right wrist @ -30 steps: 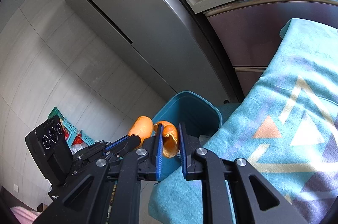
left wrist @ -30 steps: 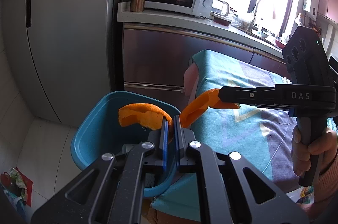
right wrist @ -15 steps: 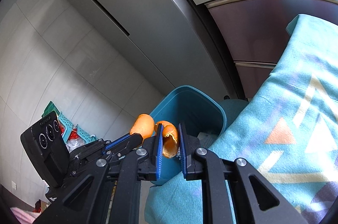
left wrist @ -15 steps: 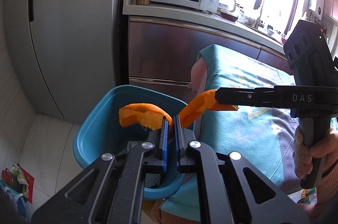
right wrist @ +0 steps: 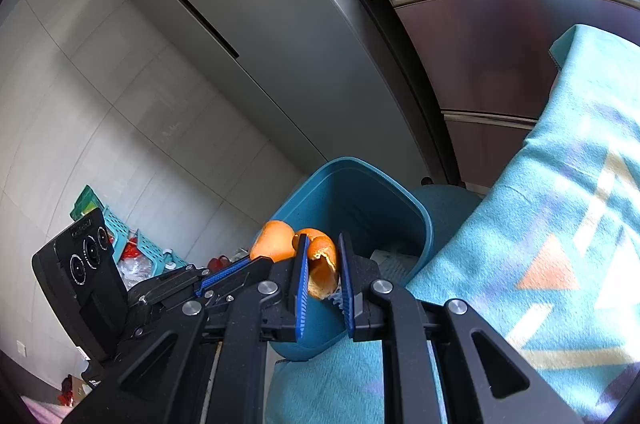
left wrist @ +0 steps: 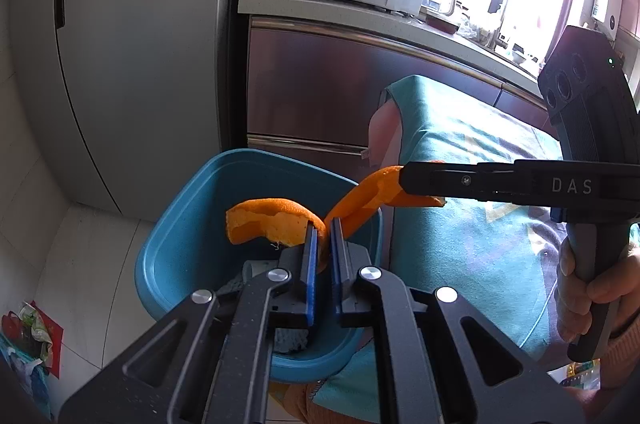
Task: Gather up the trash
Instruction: 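Open both tools to drop the orange peels into the bin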
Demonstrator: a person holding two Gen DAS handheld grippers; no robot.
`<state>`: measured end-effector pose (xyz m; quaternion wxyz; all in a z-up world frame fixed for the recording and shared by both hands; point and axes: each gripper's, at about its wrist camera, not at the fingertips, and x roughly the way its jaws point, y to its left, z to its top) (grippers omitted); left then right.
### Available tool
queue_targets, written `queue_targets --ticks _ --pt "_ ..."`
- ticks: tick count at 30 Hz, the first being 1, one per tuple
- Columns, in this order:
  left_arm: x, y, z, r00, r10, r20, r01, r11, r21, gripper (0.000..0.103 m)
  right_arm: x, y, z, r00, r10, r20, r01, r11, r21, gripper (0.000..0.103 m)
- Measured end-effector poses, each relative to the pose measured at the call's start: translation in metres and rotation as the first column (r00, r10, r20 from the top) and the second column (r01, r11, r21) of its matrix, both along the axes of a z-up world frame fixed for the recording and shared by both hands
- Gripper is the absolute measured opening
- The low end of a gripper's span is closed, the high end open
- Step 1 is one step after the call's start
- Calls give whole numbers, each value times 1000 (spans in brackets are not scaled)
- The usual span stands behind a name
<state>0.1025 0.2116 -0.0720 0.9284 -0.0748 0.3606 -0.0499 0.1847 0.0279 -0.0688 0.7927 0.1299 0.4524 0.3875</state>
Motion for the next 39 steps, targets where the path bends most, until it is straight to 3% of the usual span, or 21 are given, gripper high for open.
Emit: queue_targets --ticks 16,19,23,27,39 --pt "20 -1 -23 998 14 -59 -14 1000 -8 9 3 12 -6 1000 -14 -22 13 1000 -23 22" --pt "21 1 -26 998 18 -68 -19 1000 -25 17 1 9 -5 1000 -11 -21 11 1000 -16 22" --pt "28 -2 -30 997 24 -77 -26 999 -25 18 -4 4 -3 1000 -4 -14 4 1000 -2 22" --pt "27 -4 -31 997 18 -73 -19 1000 -23 27 -8 -7 -1 1000 -5 -7 5 1000 10 23" --pt "12 -15 -12 1000 -6 -12 6 1000 -6 31 -25 -42 12 999 -3 52 1 999 43 31"
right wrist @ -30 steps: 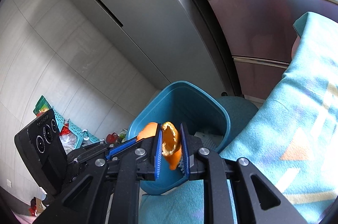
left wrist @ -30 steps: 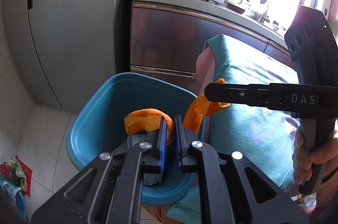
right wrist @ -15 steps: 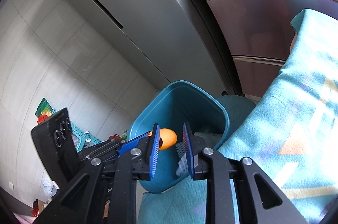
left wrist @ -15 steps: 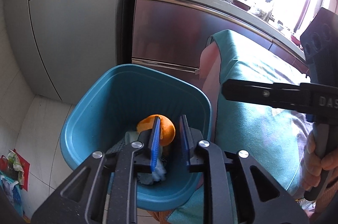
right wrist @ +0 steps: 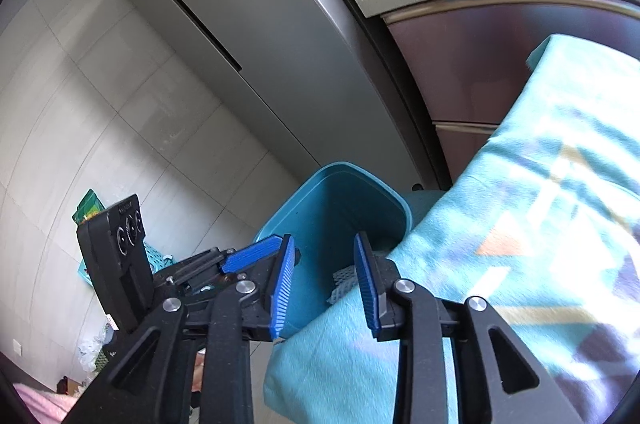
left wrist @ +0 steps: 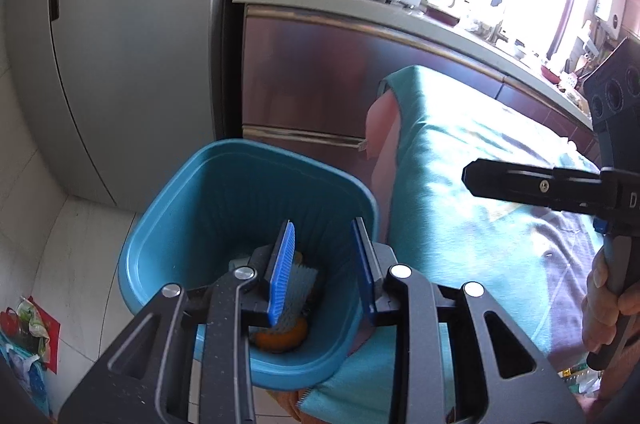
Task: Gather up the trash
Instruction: 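Open both tools to drop the orange peels into the bin, then move both open tools back over the remaining trash on the table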
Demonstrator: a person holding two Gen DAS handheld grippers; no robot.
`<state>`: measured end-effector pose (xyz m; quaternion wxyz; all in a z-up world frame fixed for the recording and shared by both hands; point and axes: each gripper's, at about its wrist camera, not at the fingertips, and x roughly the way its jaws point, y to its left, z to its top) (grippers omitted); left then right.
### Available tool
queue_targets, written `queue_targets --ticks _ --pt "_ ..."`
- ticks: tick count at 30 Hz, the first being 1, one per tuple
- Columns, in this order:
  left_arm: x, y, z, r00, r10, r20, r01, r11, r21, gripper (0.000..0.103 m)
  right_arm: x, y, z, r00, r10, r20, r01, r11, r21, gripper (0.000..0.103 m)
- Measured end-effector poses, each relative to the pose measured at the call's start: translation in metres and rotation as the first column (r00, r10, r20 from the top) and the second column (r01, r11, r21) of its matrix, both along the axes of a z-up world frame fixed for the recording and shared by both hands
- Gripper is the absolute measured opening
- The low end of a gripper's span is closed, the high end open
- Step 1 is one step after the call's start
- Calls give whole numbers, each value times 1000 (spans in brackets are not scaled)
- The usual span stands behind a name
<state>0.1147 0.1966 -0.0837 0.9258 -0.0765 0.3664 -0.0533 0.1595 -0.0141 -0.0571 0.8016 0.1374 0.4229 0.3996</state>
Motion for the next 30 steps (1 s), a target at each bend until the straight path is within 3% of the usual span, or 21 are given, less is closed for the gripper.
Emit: queue_targets --ticks 7,15,22,30 --pt "-17 -30 26 992 -89 89 91 996 -12 33 -20 -43 12 995 -74 69 75 997 -8 38" --pt "-22 -97 44 958 -255 134 260 965 -21 35 -48 -136 13 957 -267 113 273 961 -41 38" --pt "-18 -172 43 906 -405 119 411 911 -26 35 -78 -223 11 884 -450 125 458 888 -46 38" --pt "-10 -260 42 821 -564 90 569 821 -46 35 -100 -312 7 761 -636 128 643 765 -27 38"
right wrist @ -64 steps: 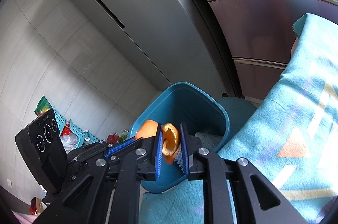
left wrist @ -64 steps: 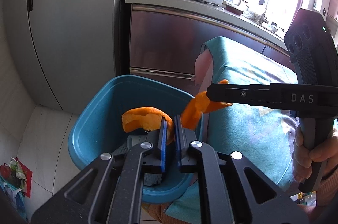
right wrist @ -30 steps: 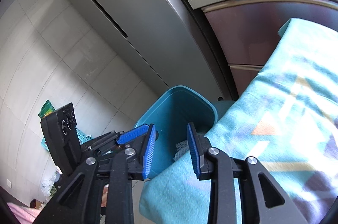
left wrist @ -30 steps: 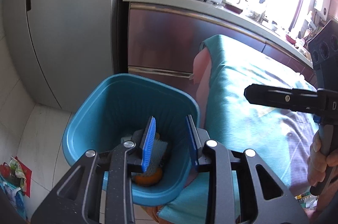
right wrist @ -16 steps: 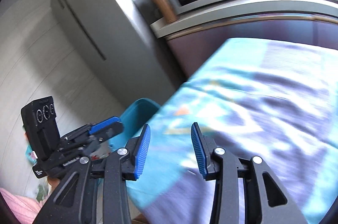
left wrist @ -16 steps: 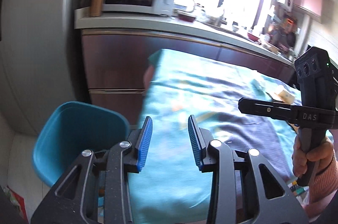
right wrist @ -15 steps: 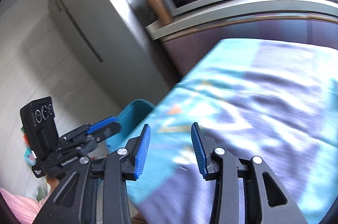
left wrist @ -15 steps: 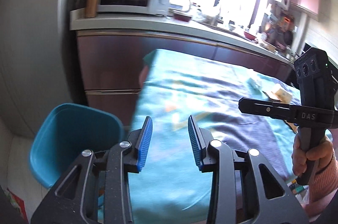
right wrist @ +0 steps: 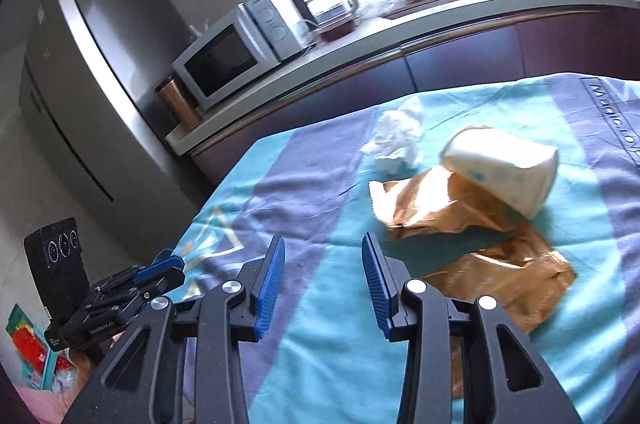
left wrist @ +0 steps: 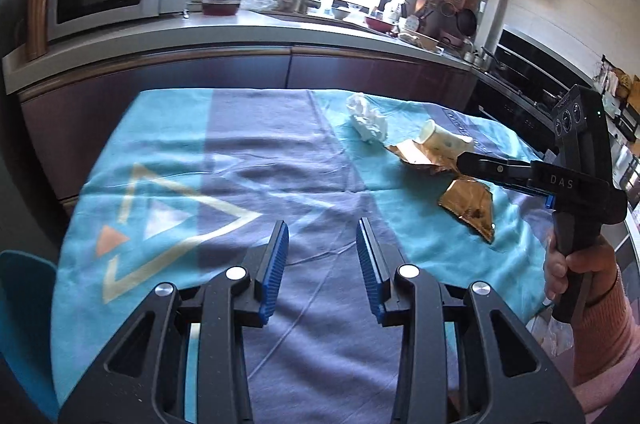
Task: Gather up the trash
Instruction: 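Move both open tools back over the remaining trash on the table, then grasp the gold snack wrapper with the left tool while the right tool grasps the paper cup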
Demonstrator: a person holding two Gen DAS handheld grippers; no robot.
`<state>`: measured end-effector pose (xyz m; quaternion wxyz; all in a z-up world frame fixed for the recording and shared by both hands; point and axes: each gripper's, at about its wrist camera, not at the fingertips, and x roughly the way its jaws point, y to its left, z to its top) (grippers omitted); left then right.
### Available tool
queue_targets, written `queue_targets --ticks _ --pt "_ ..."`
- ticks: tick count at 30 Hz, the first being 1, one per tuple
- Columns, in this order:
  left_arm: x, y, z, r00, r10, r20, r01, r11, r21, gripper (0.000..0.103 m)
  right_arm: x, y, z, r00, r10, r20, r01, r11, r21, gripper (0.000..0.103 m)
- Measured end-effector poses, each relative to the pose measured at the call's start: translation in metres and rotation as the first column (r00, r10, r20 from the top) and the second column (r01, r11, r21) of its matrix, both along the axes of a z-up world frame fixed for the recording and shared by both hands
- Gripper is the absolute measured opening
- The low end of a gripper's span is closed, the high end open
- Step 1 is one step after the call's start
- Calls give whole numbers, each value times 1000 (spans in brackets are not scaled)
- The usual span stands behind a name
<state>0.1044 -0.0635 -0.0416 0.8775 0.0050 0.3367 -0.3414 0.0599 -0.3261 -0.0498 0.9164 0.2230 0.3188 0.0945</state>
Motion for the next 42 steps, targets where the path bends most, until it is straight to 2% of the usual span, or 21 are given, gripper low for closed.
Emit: queue_targets --ticks 4,8,10,16,20,26,34,37,40,42 --pt "11 -45 -3 996 -81 -39 81 997 -10 38 -8 -44 -1 995 -97 8 97 995 -4 39" --pt "22 -84 -6 988 -134 -78 133 991 -16 39 -4 -79 -7 984 -177 -1 177 984 3 55" --pt "26 -103 -7 984 -155 -87 154 988 -15 41 2 -93 -11 979 -206 -10 206 979 -2 57" --pt "41 -145 -14 971 -187 -150 186 982 -21 45 18 -130 -21 971 -237 -30 238 971 32 68" --pt "54 -165 -25 963 -180 -203 179 984 -21 46 31 -140 -25 971 -236 -44 237 970 44 78" --pt "71 -180 -37 949 -165 -269 162 986 -35 47 49 -143 -35 978 -190 -84 196 978 70 79" --pt "84 -194 -41 939 -169 -300 157 985 -65 48 56 -141 -44 984 -142 -106 152 983 99 78" --pt "92 -198 -43 931 -169 -324 150 985 -82 47 56 -141 -46 985 -130 -111 142 983 116 68" --pt "98 -198 -46 920 -175 -350 146 983 -109 37 54 -142 -46 986 -125 -106 138 983 124 63" --pt "99 -197 -46 922 -175 -346 144 983 -112 37 53 -141 -46 988 -117 -102 129 983 128 50"
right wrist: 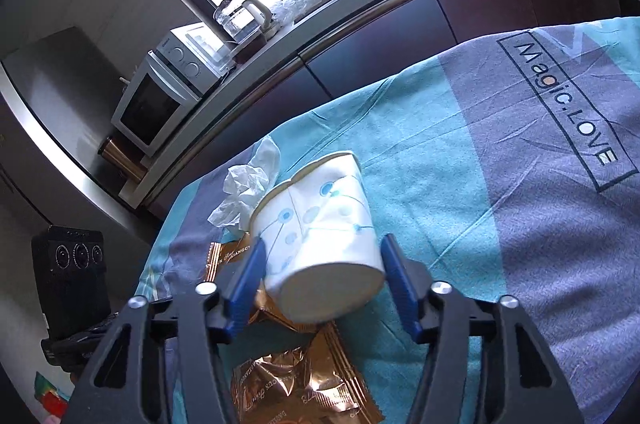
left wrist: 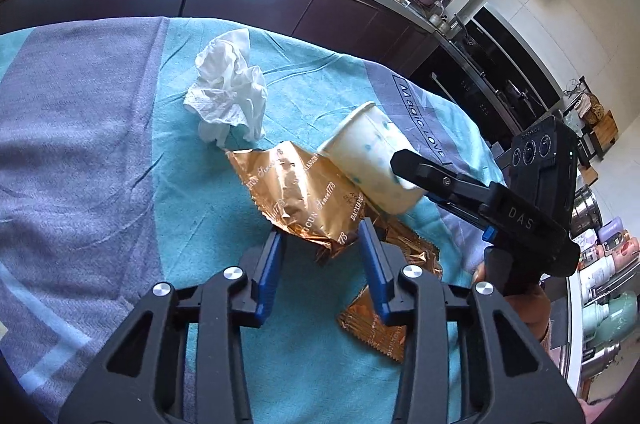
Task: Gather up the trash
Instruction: 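Grasp the gold snack wrapper with the left tool while the right tool grasps the paper cup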
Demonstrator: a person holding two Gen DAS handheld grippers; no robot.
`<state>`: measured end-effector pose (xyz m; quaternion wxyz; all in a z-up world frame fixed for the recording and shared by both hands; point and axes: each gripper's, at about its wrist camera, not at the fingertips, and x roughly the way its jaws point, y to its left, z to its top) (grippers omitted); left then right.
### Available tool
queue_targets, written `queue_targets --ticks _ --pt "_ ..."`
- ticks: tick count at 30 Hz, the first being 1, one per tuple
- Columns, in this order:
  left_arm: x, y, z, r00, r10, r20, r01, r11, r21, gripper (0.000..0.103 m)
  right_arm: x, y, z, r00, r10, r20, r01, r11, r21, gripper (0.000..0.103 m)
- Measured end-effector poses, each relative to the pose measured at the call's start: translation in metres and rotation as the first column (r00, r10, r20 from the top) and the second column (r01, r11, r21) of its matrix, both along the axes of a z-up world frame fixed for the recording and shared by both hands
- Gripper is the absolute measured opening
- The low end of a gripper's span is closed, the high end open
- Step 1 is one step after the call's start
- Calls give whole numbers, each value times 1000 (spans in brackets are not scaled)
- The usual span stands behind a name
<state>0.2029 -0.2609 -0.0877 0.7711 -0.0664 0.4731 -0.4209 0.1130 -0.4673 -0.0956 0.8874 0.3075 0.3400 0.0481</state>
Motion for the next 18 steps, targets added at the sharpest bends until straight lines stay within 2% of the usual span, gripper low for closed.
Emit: queue_targets --ticks 3,8,18 --pt "-1 0 1 1000 4 8 -4 1000 -7 31 -3 0 0 1000 0 6 0 1000 2 50" --pt "-8 6 3 1000 6 25 -6 1000 -10 28 -7 0 3 1000 0 24 0 1000 4 49" --pt "-27 35 24 988 38 146 -40 999 10 26 -23 13 17 996 22 86 -24 1000 17 49"
